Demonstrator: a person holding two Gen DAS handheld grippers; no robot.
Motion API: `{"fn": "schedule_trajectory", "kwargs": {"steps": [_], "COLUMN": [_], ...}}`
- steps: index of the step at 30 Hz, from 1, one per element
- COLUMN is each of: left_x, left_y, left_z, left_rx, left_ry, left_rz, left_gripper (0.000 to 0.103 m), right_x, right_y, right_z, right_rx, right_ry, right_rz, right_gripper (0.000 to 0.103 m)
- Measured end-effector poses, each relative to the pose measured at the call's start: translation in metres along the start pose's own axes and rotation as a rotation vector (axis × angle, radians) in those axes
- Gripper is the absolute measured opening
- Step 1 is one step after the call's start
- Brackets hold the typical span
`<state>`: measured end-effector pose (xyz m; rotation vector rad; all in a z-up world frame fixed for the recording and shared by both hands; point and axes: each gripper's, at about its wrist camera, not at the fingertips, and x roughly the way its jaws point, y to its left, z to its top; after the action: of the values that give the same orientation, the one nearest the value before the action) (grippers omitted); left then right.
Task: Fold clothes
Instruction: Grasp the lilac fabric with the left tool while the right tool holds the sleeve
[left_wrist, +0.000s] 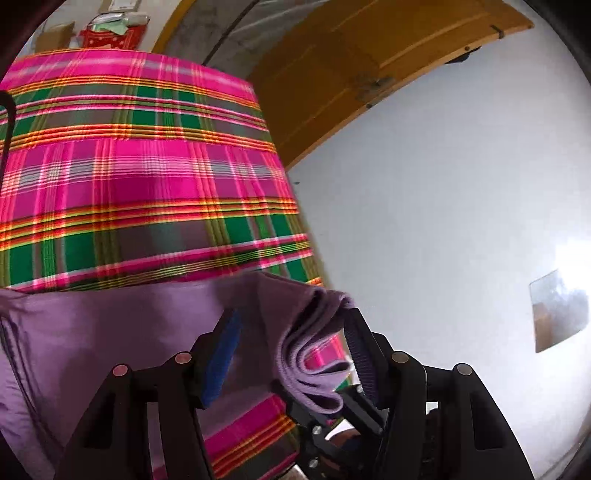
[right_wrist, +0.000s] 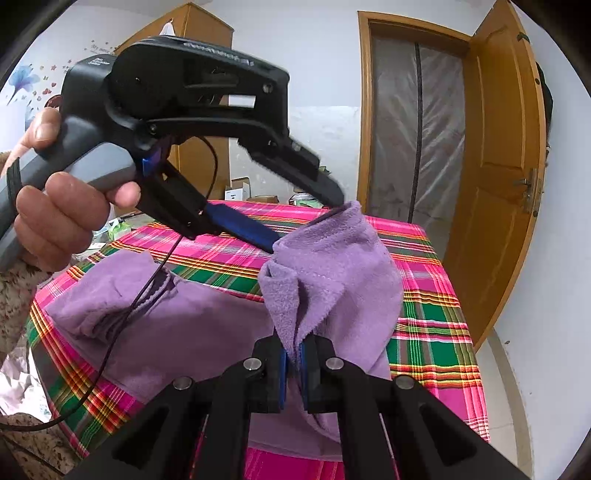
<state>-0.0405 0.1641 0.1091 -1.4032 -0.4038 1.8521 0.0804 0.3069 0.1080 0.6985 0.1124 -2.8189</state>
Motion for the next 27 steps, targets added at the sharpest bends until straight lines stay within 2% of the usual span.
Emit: {"fn": "schedule_trajectory", "kwargs": {"steps": [5,9,13,16,22,27], "left_x": [-0.004,-0.011,-0.012,-0.001,0.023,0.018], "left_y": [0.002,0.011,0.019,0.024,0.032,0.041], "left_z": [-0.005,-0.006,-0.005,-0.001,0.001,0.006], "left_rx": [0.030,0.013,-0.018,-0.049,-0.070,-0.117], "left_ry": [0.011,-0.002,-0.011,-0.002,0.063,0.043], "left_rz": [0.072,0.116,0.080,0.006,0.018,0.025], "left_gripper": [0.061,0.061,0.061,0.061,0.061,0.061], "right_x": [0.000,0.001,0.002,0.003,0.004,0.005], "right_y": [0.000,0.001,0.003,0.006,0.007,0.015], "right_z": [-0.002,-0.002,-0.004,-0.006,-0.010,-0.012], "right_rx": [0.010,0.010,0.002,-0.016,-0.022,-0.061], "right_ry": [-0.008,-0.009,-0.004,0.003,0.012,0.026], "right_rz": [0.014,0.034,0.051,0.052,0.061,0.055], "right_gripper": [0.006,0.006,0.006,0.006,0.006,0.006]}}
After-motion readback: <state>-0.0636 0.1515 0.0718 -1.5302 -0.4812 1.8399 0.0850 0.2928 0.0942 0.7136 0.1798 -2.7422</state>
